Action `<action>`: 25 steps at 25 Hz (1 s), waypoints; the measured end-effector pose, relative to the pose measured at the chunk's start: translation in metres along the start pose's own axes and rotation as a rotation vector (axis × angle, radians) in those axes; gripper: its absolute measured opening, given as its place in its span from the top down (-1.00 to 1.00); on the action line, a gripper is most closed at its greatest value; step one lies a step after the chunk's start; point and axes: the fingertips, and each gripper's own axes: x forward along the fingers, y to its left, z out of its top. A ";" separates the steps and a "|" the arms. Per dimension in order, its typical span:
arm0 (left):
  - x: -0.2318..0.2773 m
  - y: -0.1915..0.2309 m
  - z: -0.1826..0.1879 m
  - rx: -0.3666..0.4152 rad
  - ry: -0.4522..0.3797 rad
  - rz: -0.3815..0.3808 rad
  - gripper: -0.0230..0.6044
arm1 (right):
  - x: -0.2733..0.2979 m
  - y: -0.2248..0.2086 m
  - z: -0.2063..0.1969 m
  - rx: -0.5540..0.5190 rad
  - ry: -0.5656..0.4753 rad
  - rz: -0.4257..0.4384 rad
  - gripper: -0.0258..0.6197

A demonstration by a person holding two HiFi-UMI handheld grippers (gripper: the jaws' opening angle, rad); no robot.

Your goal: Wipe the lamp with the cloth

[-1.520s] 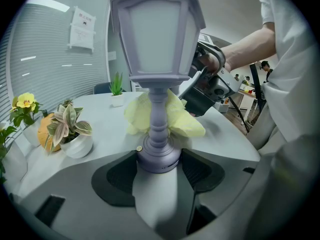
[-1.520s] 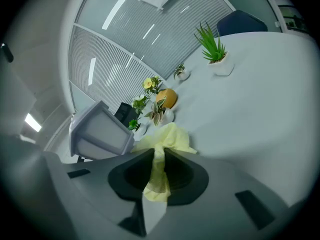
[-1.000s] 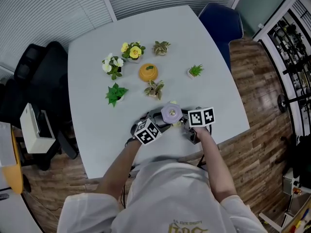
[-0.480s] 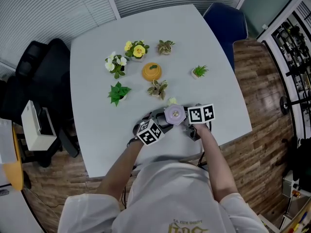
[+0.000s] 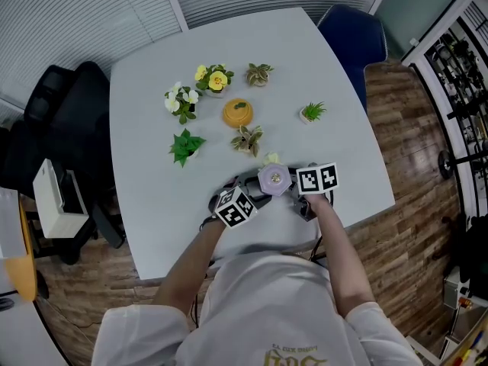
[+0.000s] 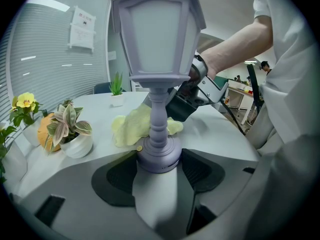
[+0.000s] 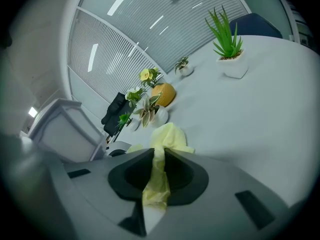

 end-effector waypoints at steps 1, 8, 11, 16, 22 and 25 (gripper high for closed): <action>0.000 0.000 0.000 0.000 0.000 0.000 0.02 | -0.001 -0.001 -0.001 0.000 -0.001 -0.003 0.71; 0.001 0.000 0.000 0.000 0.002 0.001 0.02 | -0.010 -0.007 -0.007 0.005 0.001 -0.028 0.71; 0.002 0.000 -0.001 -0.001 0.002 0.000 0.02 | -0.013 -0.009 -0.011 0.011 0.005 -0.035 0.71; 0.001 0.000 -0.001 -0.001 0.003 0.000 0.02 | -0.019 -0.011 -0.017 0.016 0.017 -0.044 0.71; 0.000 0.000 0.000 -0.001 0.003 0.001 0.02 | -0.025 -0.011 -0.027 0.025 0.040 -0.042 0.71; 0.000 -0.001 -0.001 -0.001 0.005 0.000 0.02 | -0.026 -0.010 -0.032 0.019 0.063 -0.046 0.71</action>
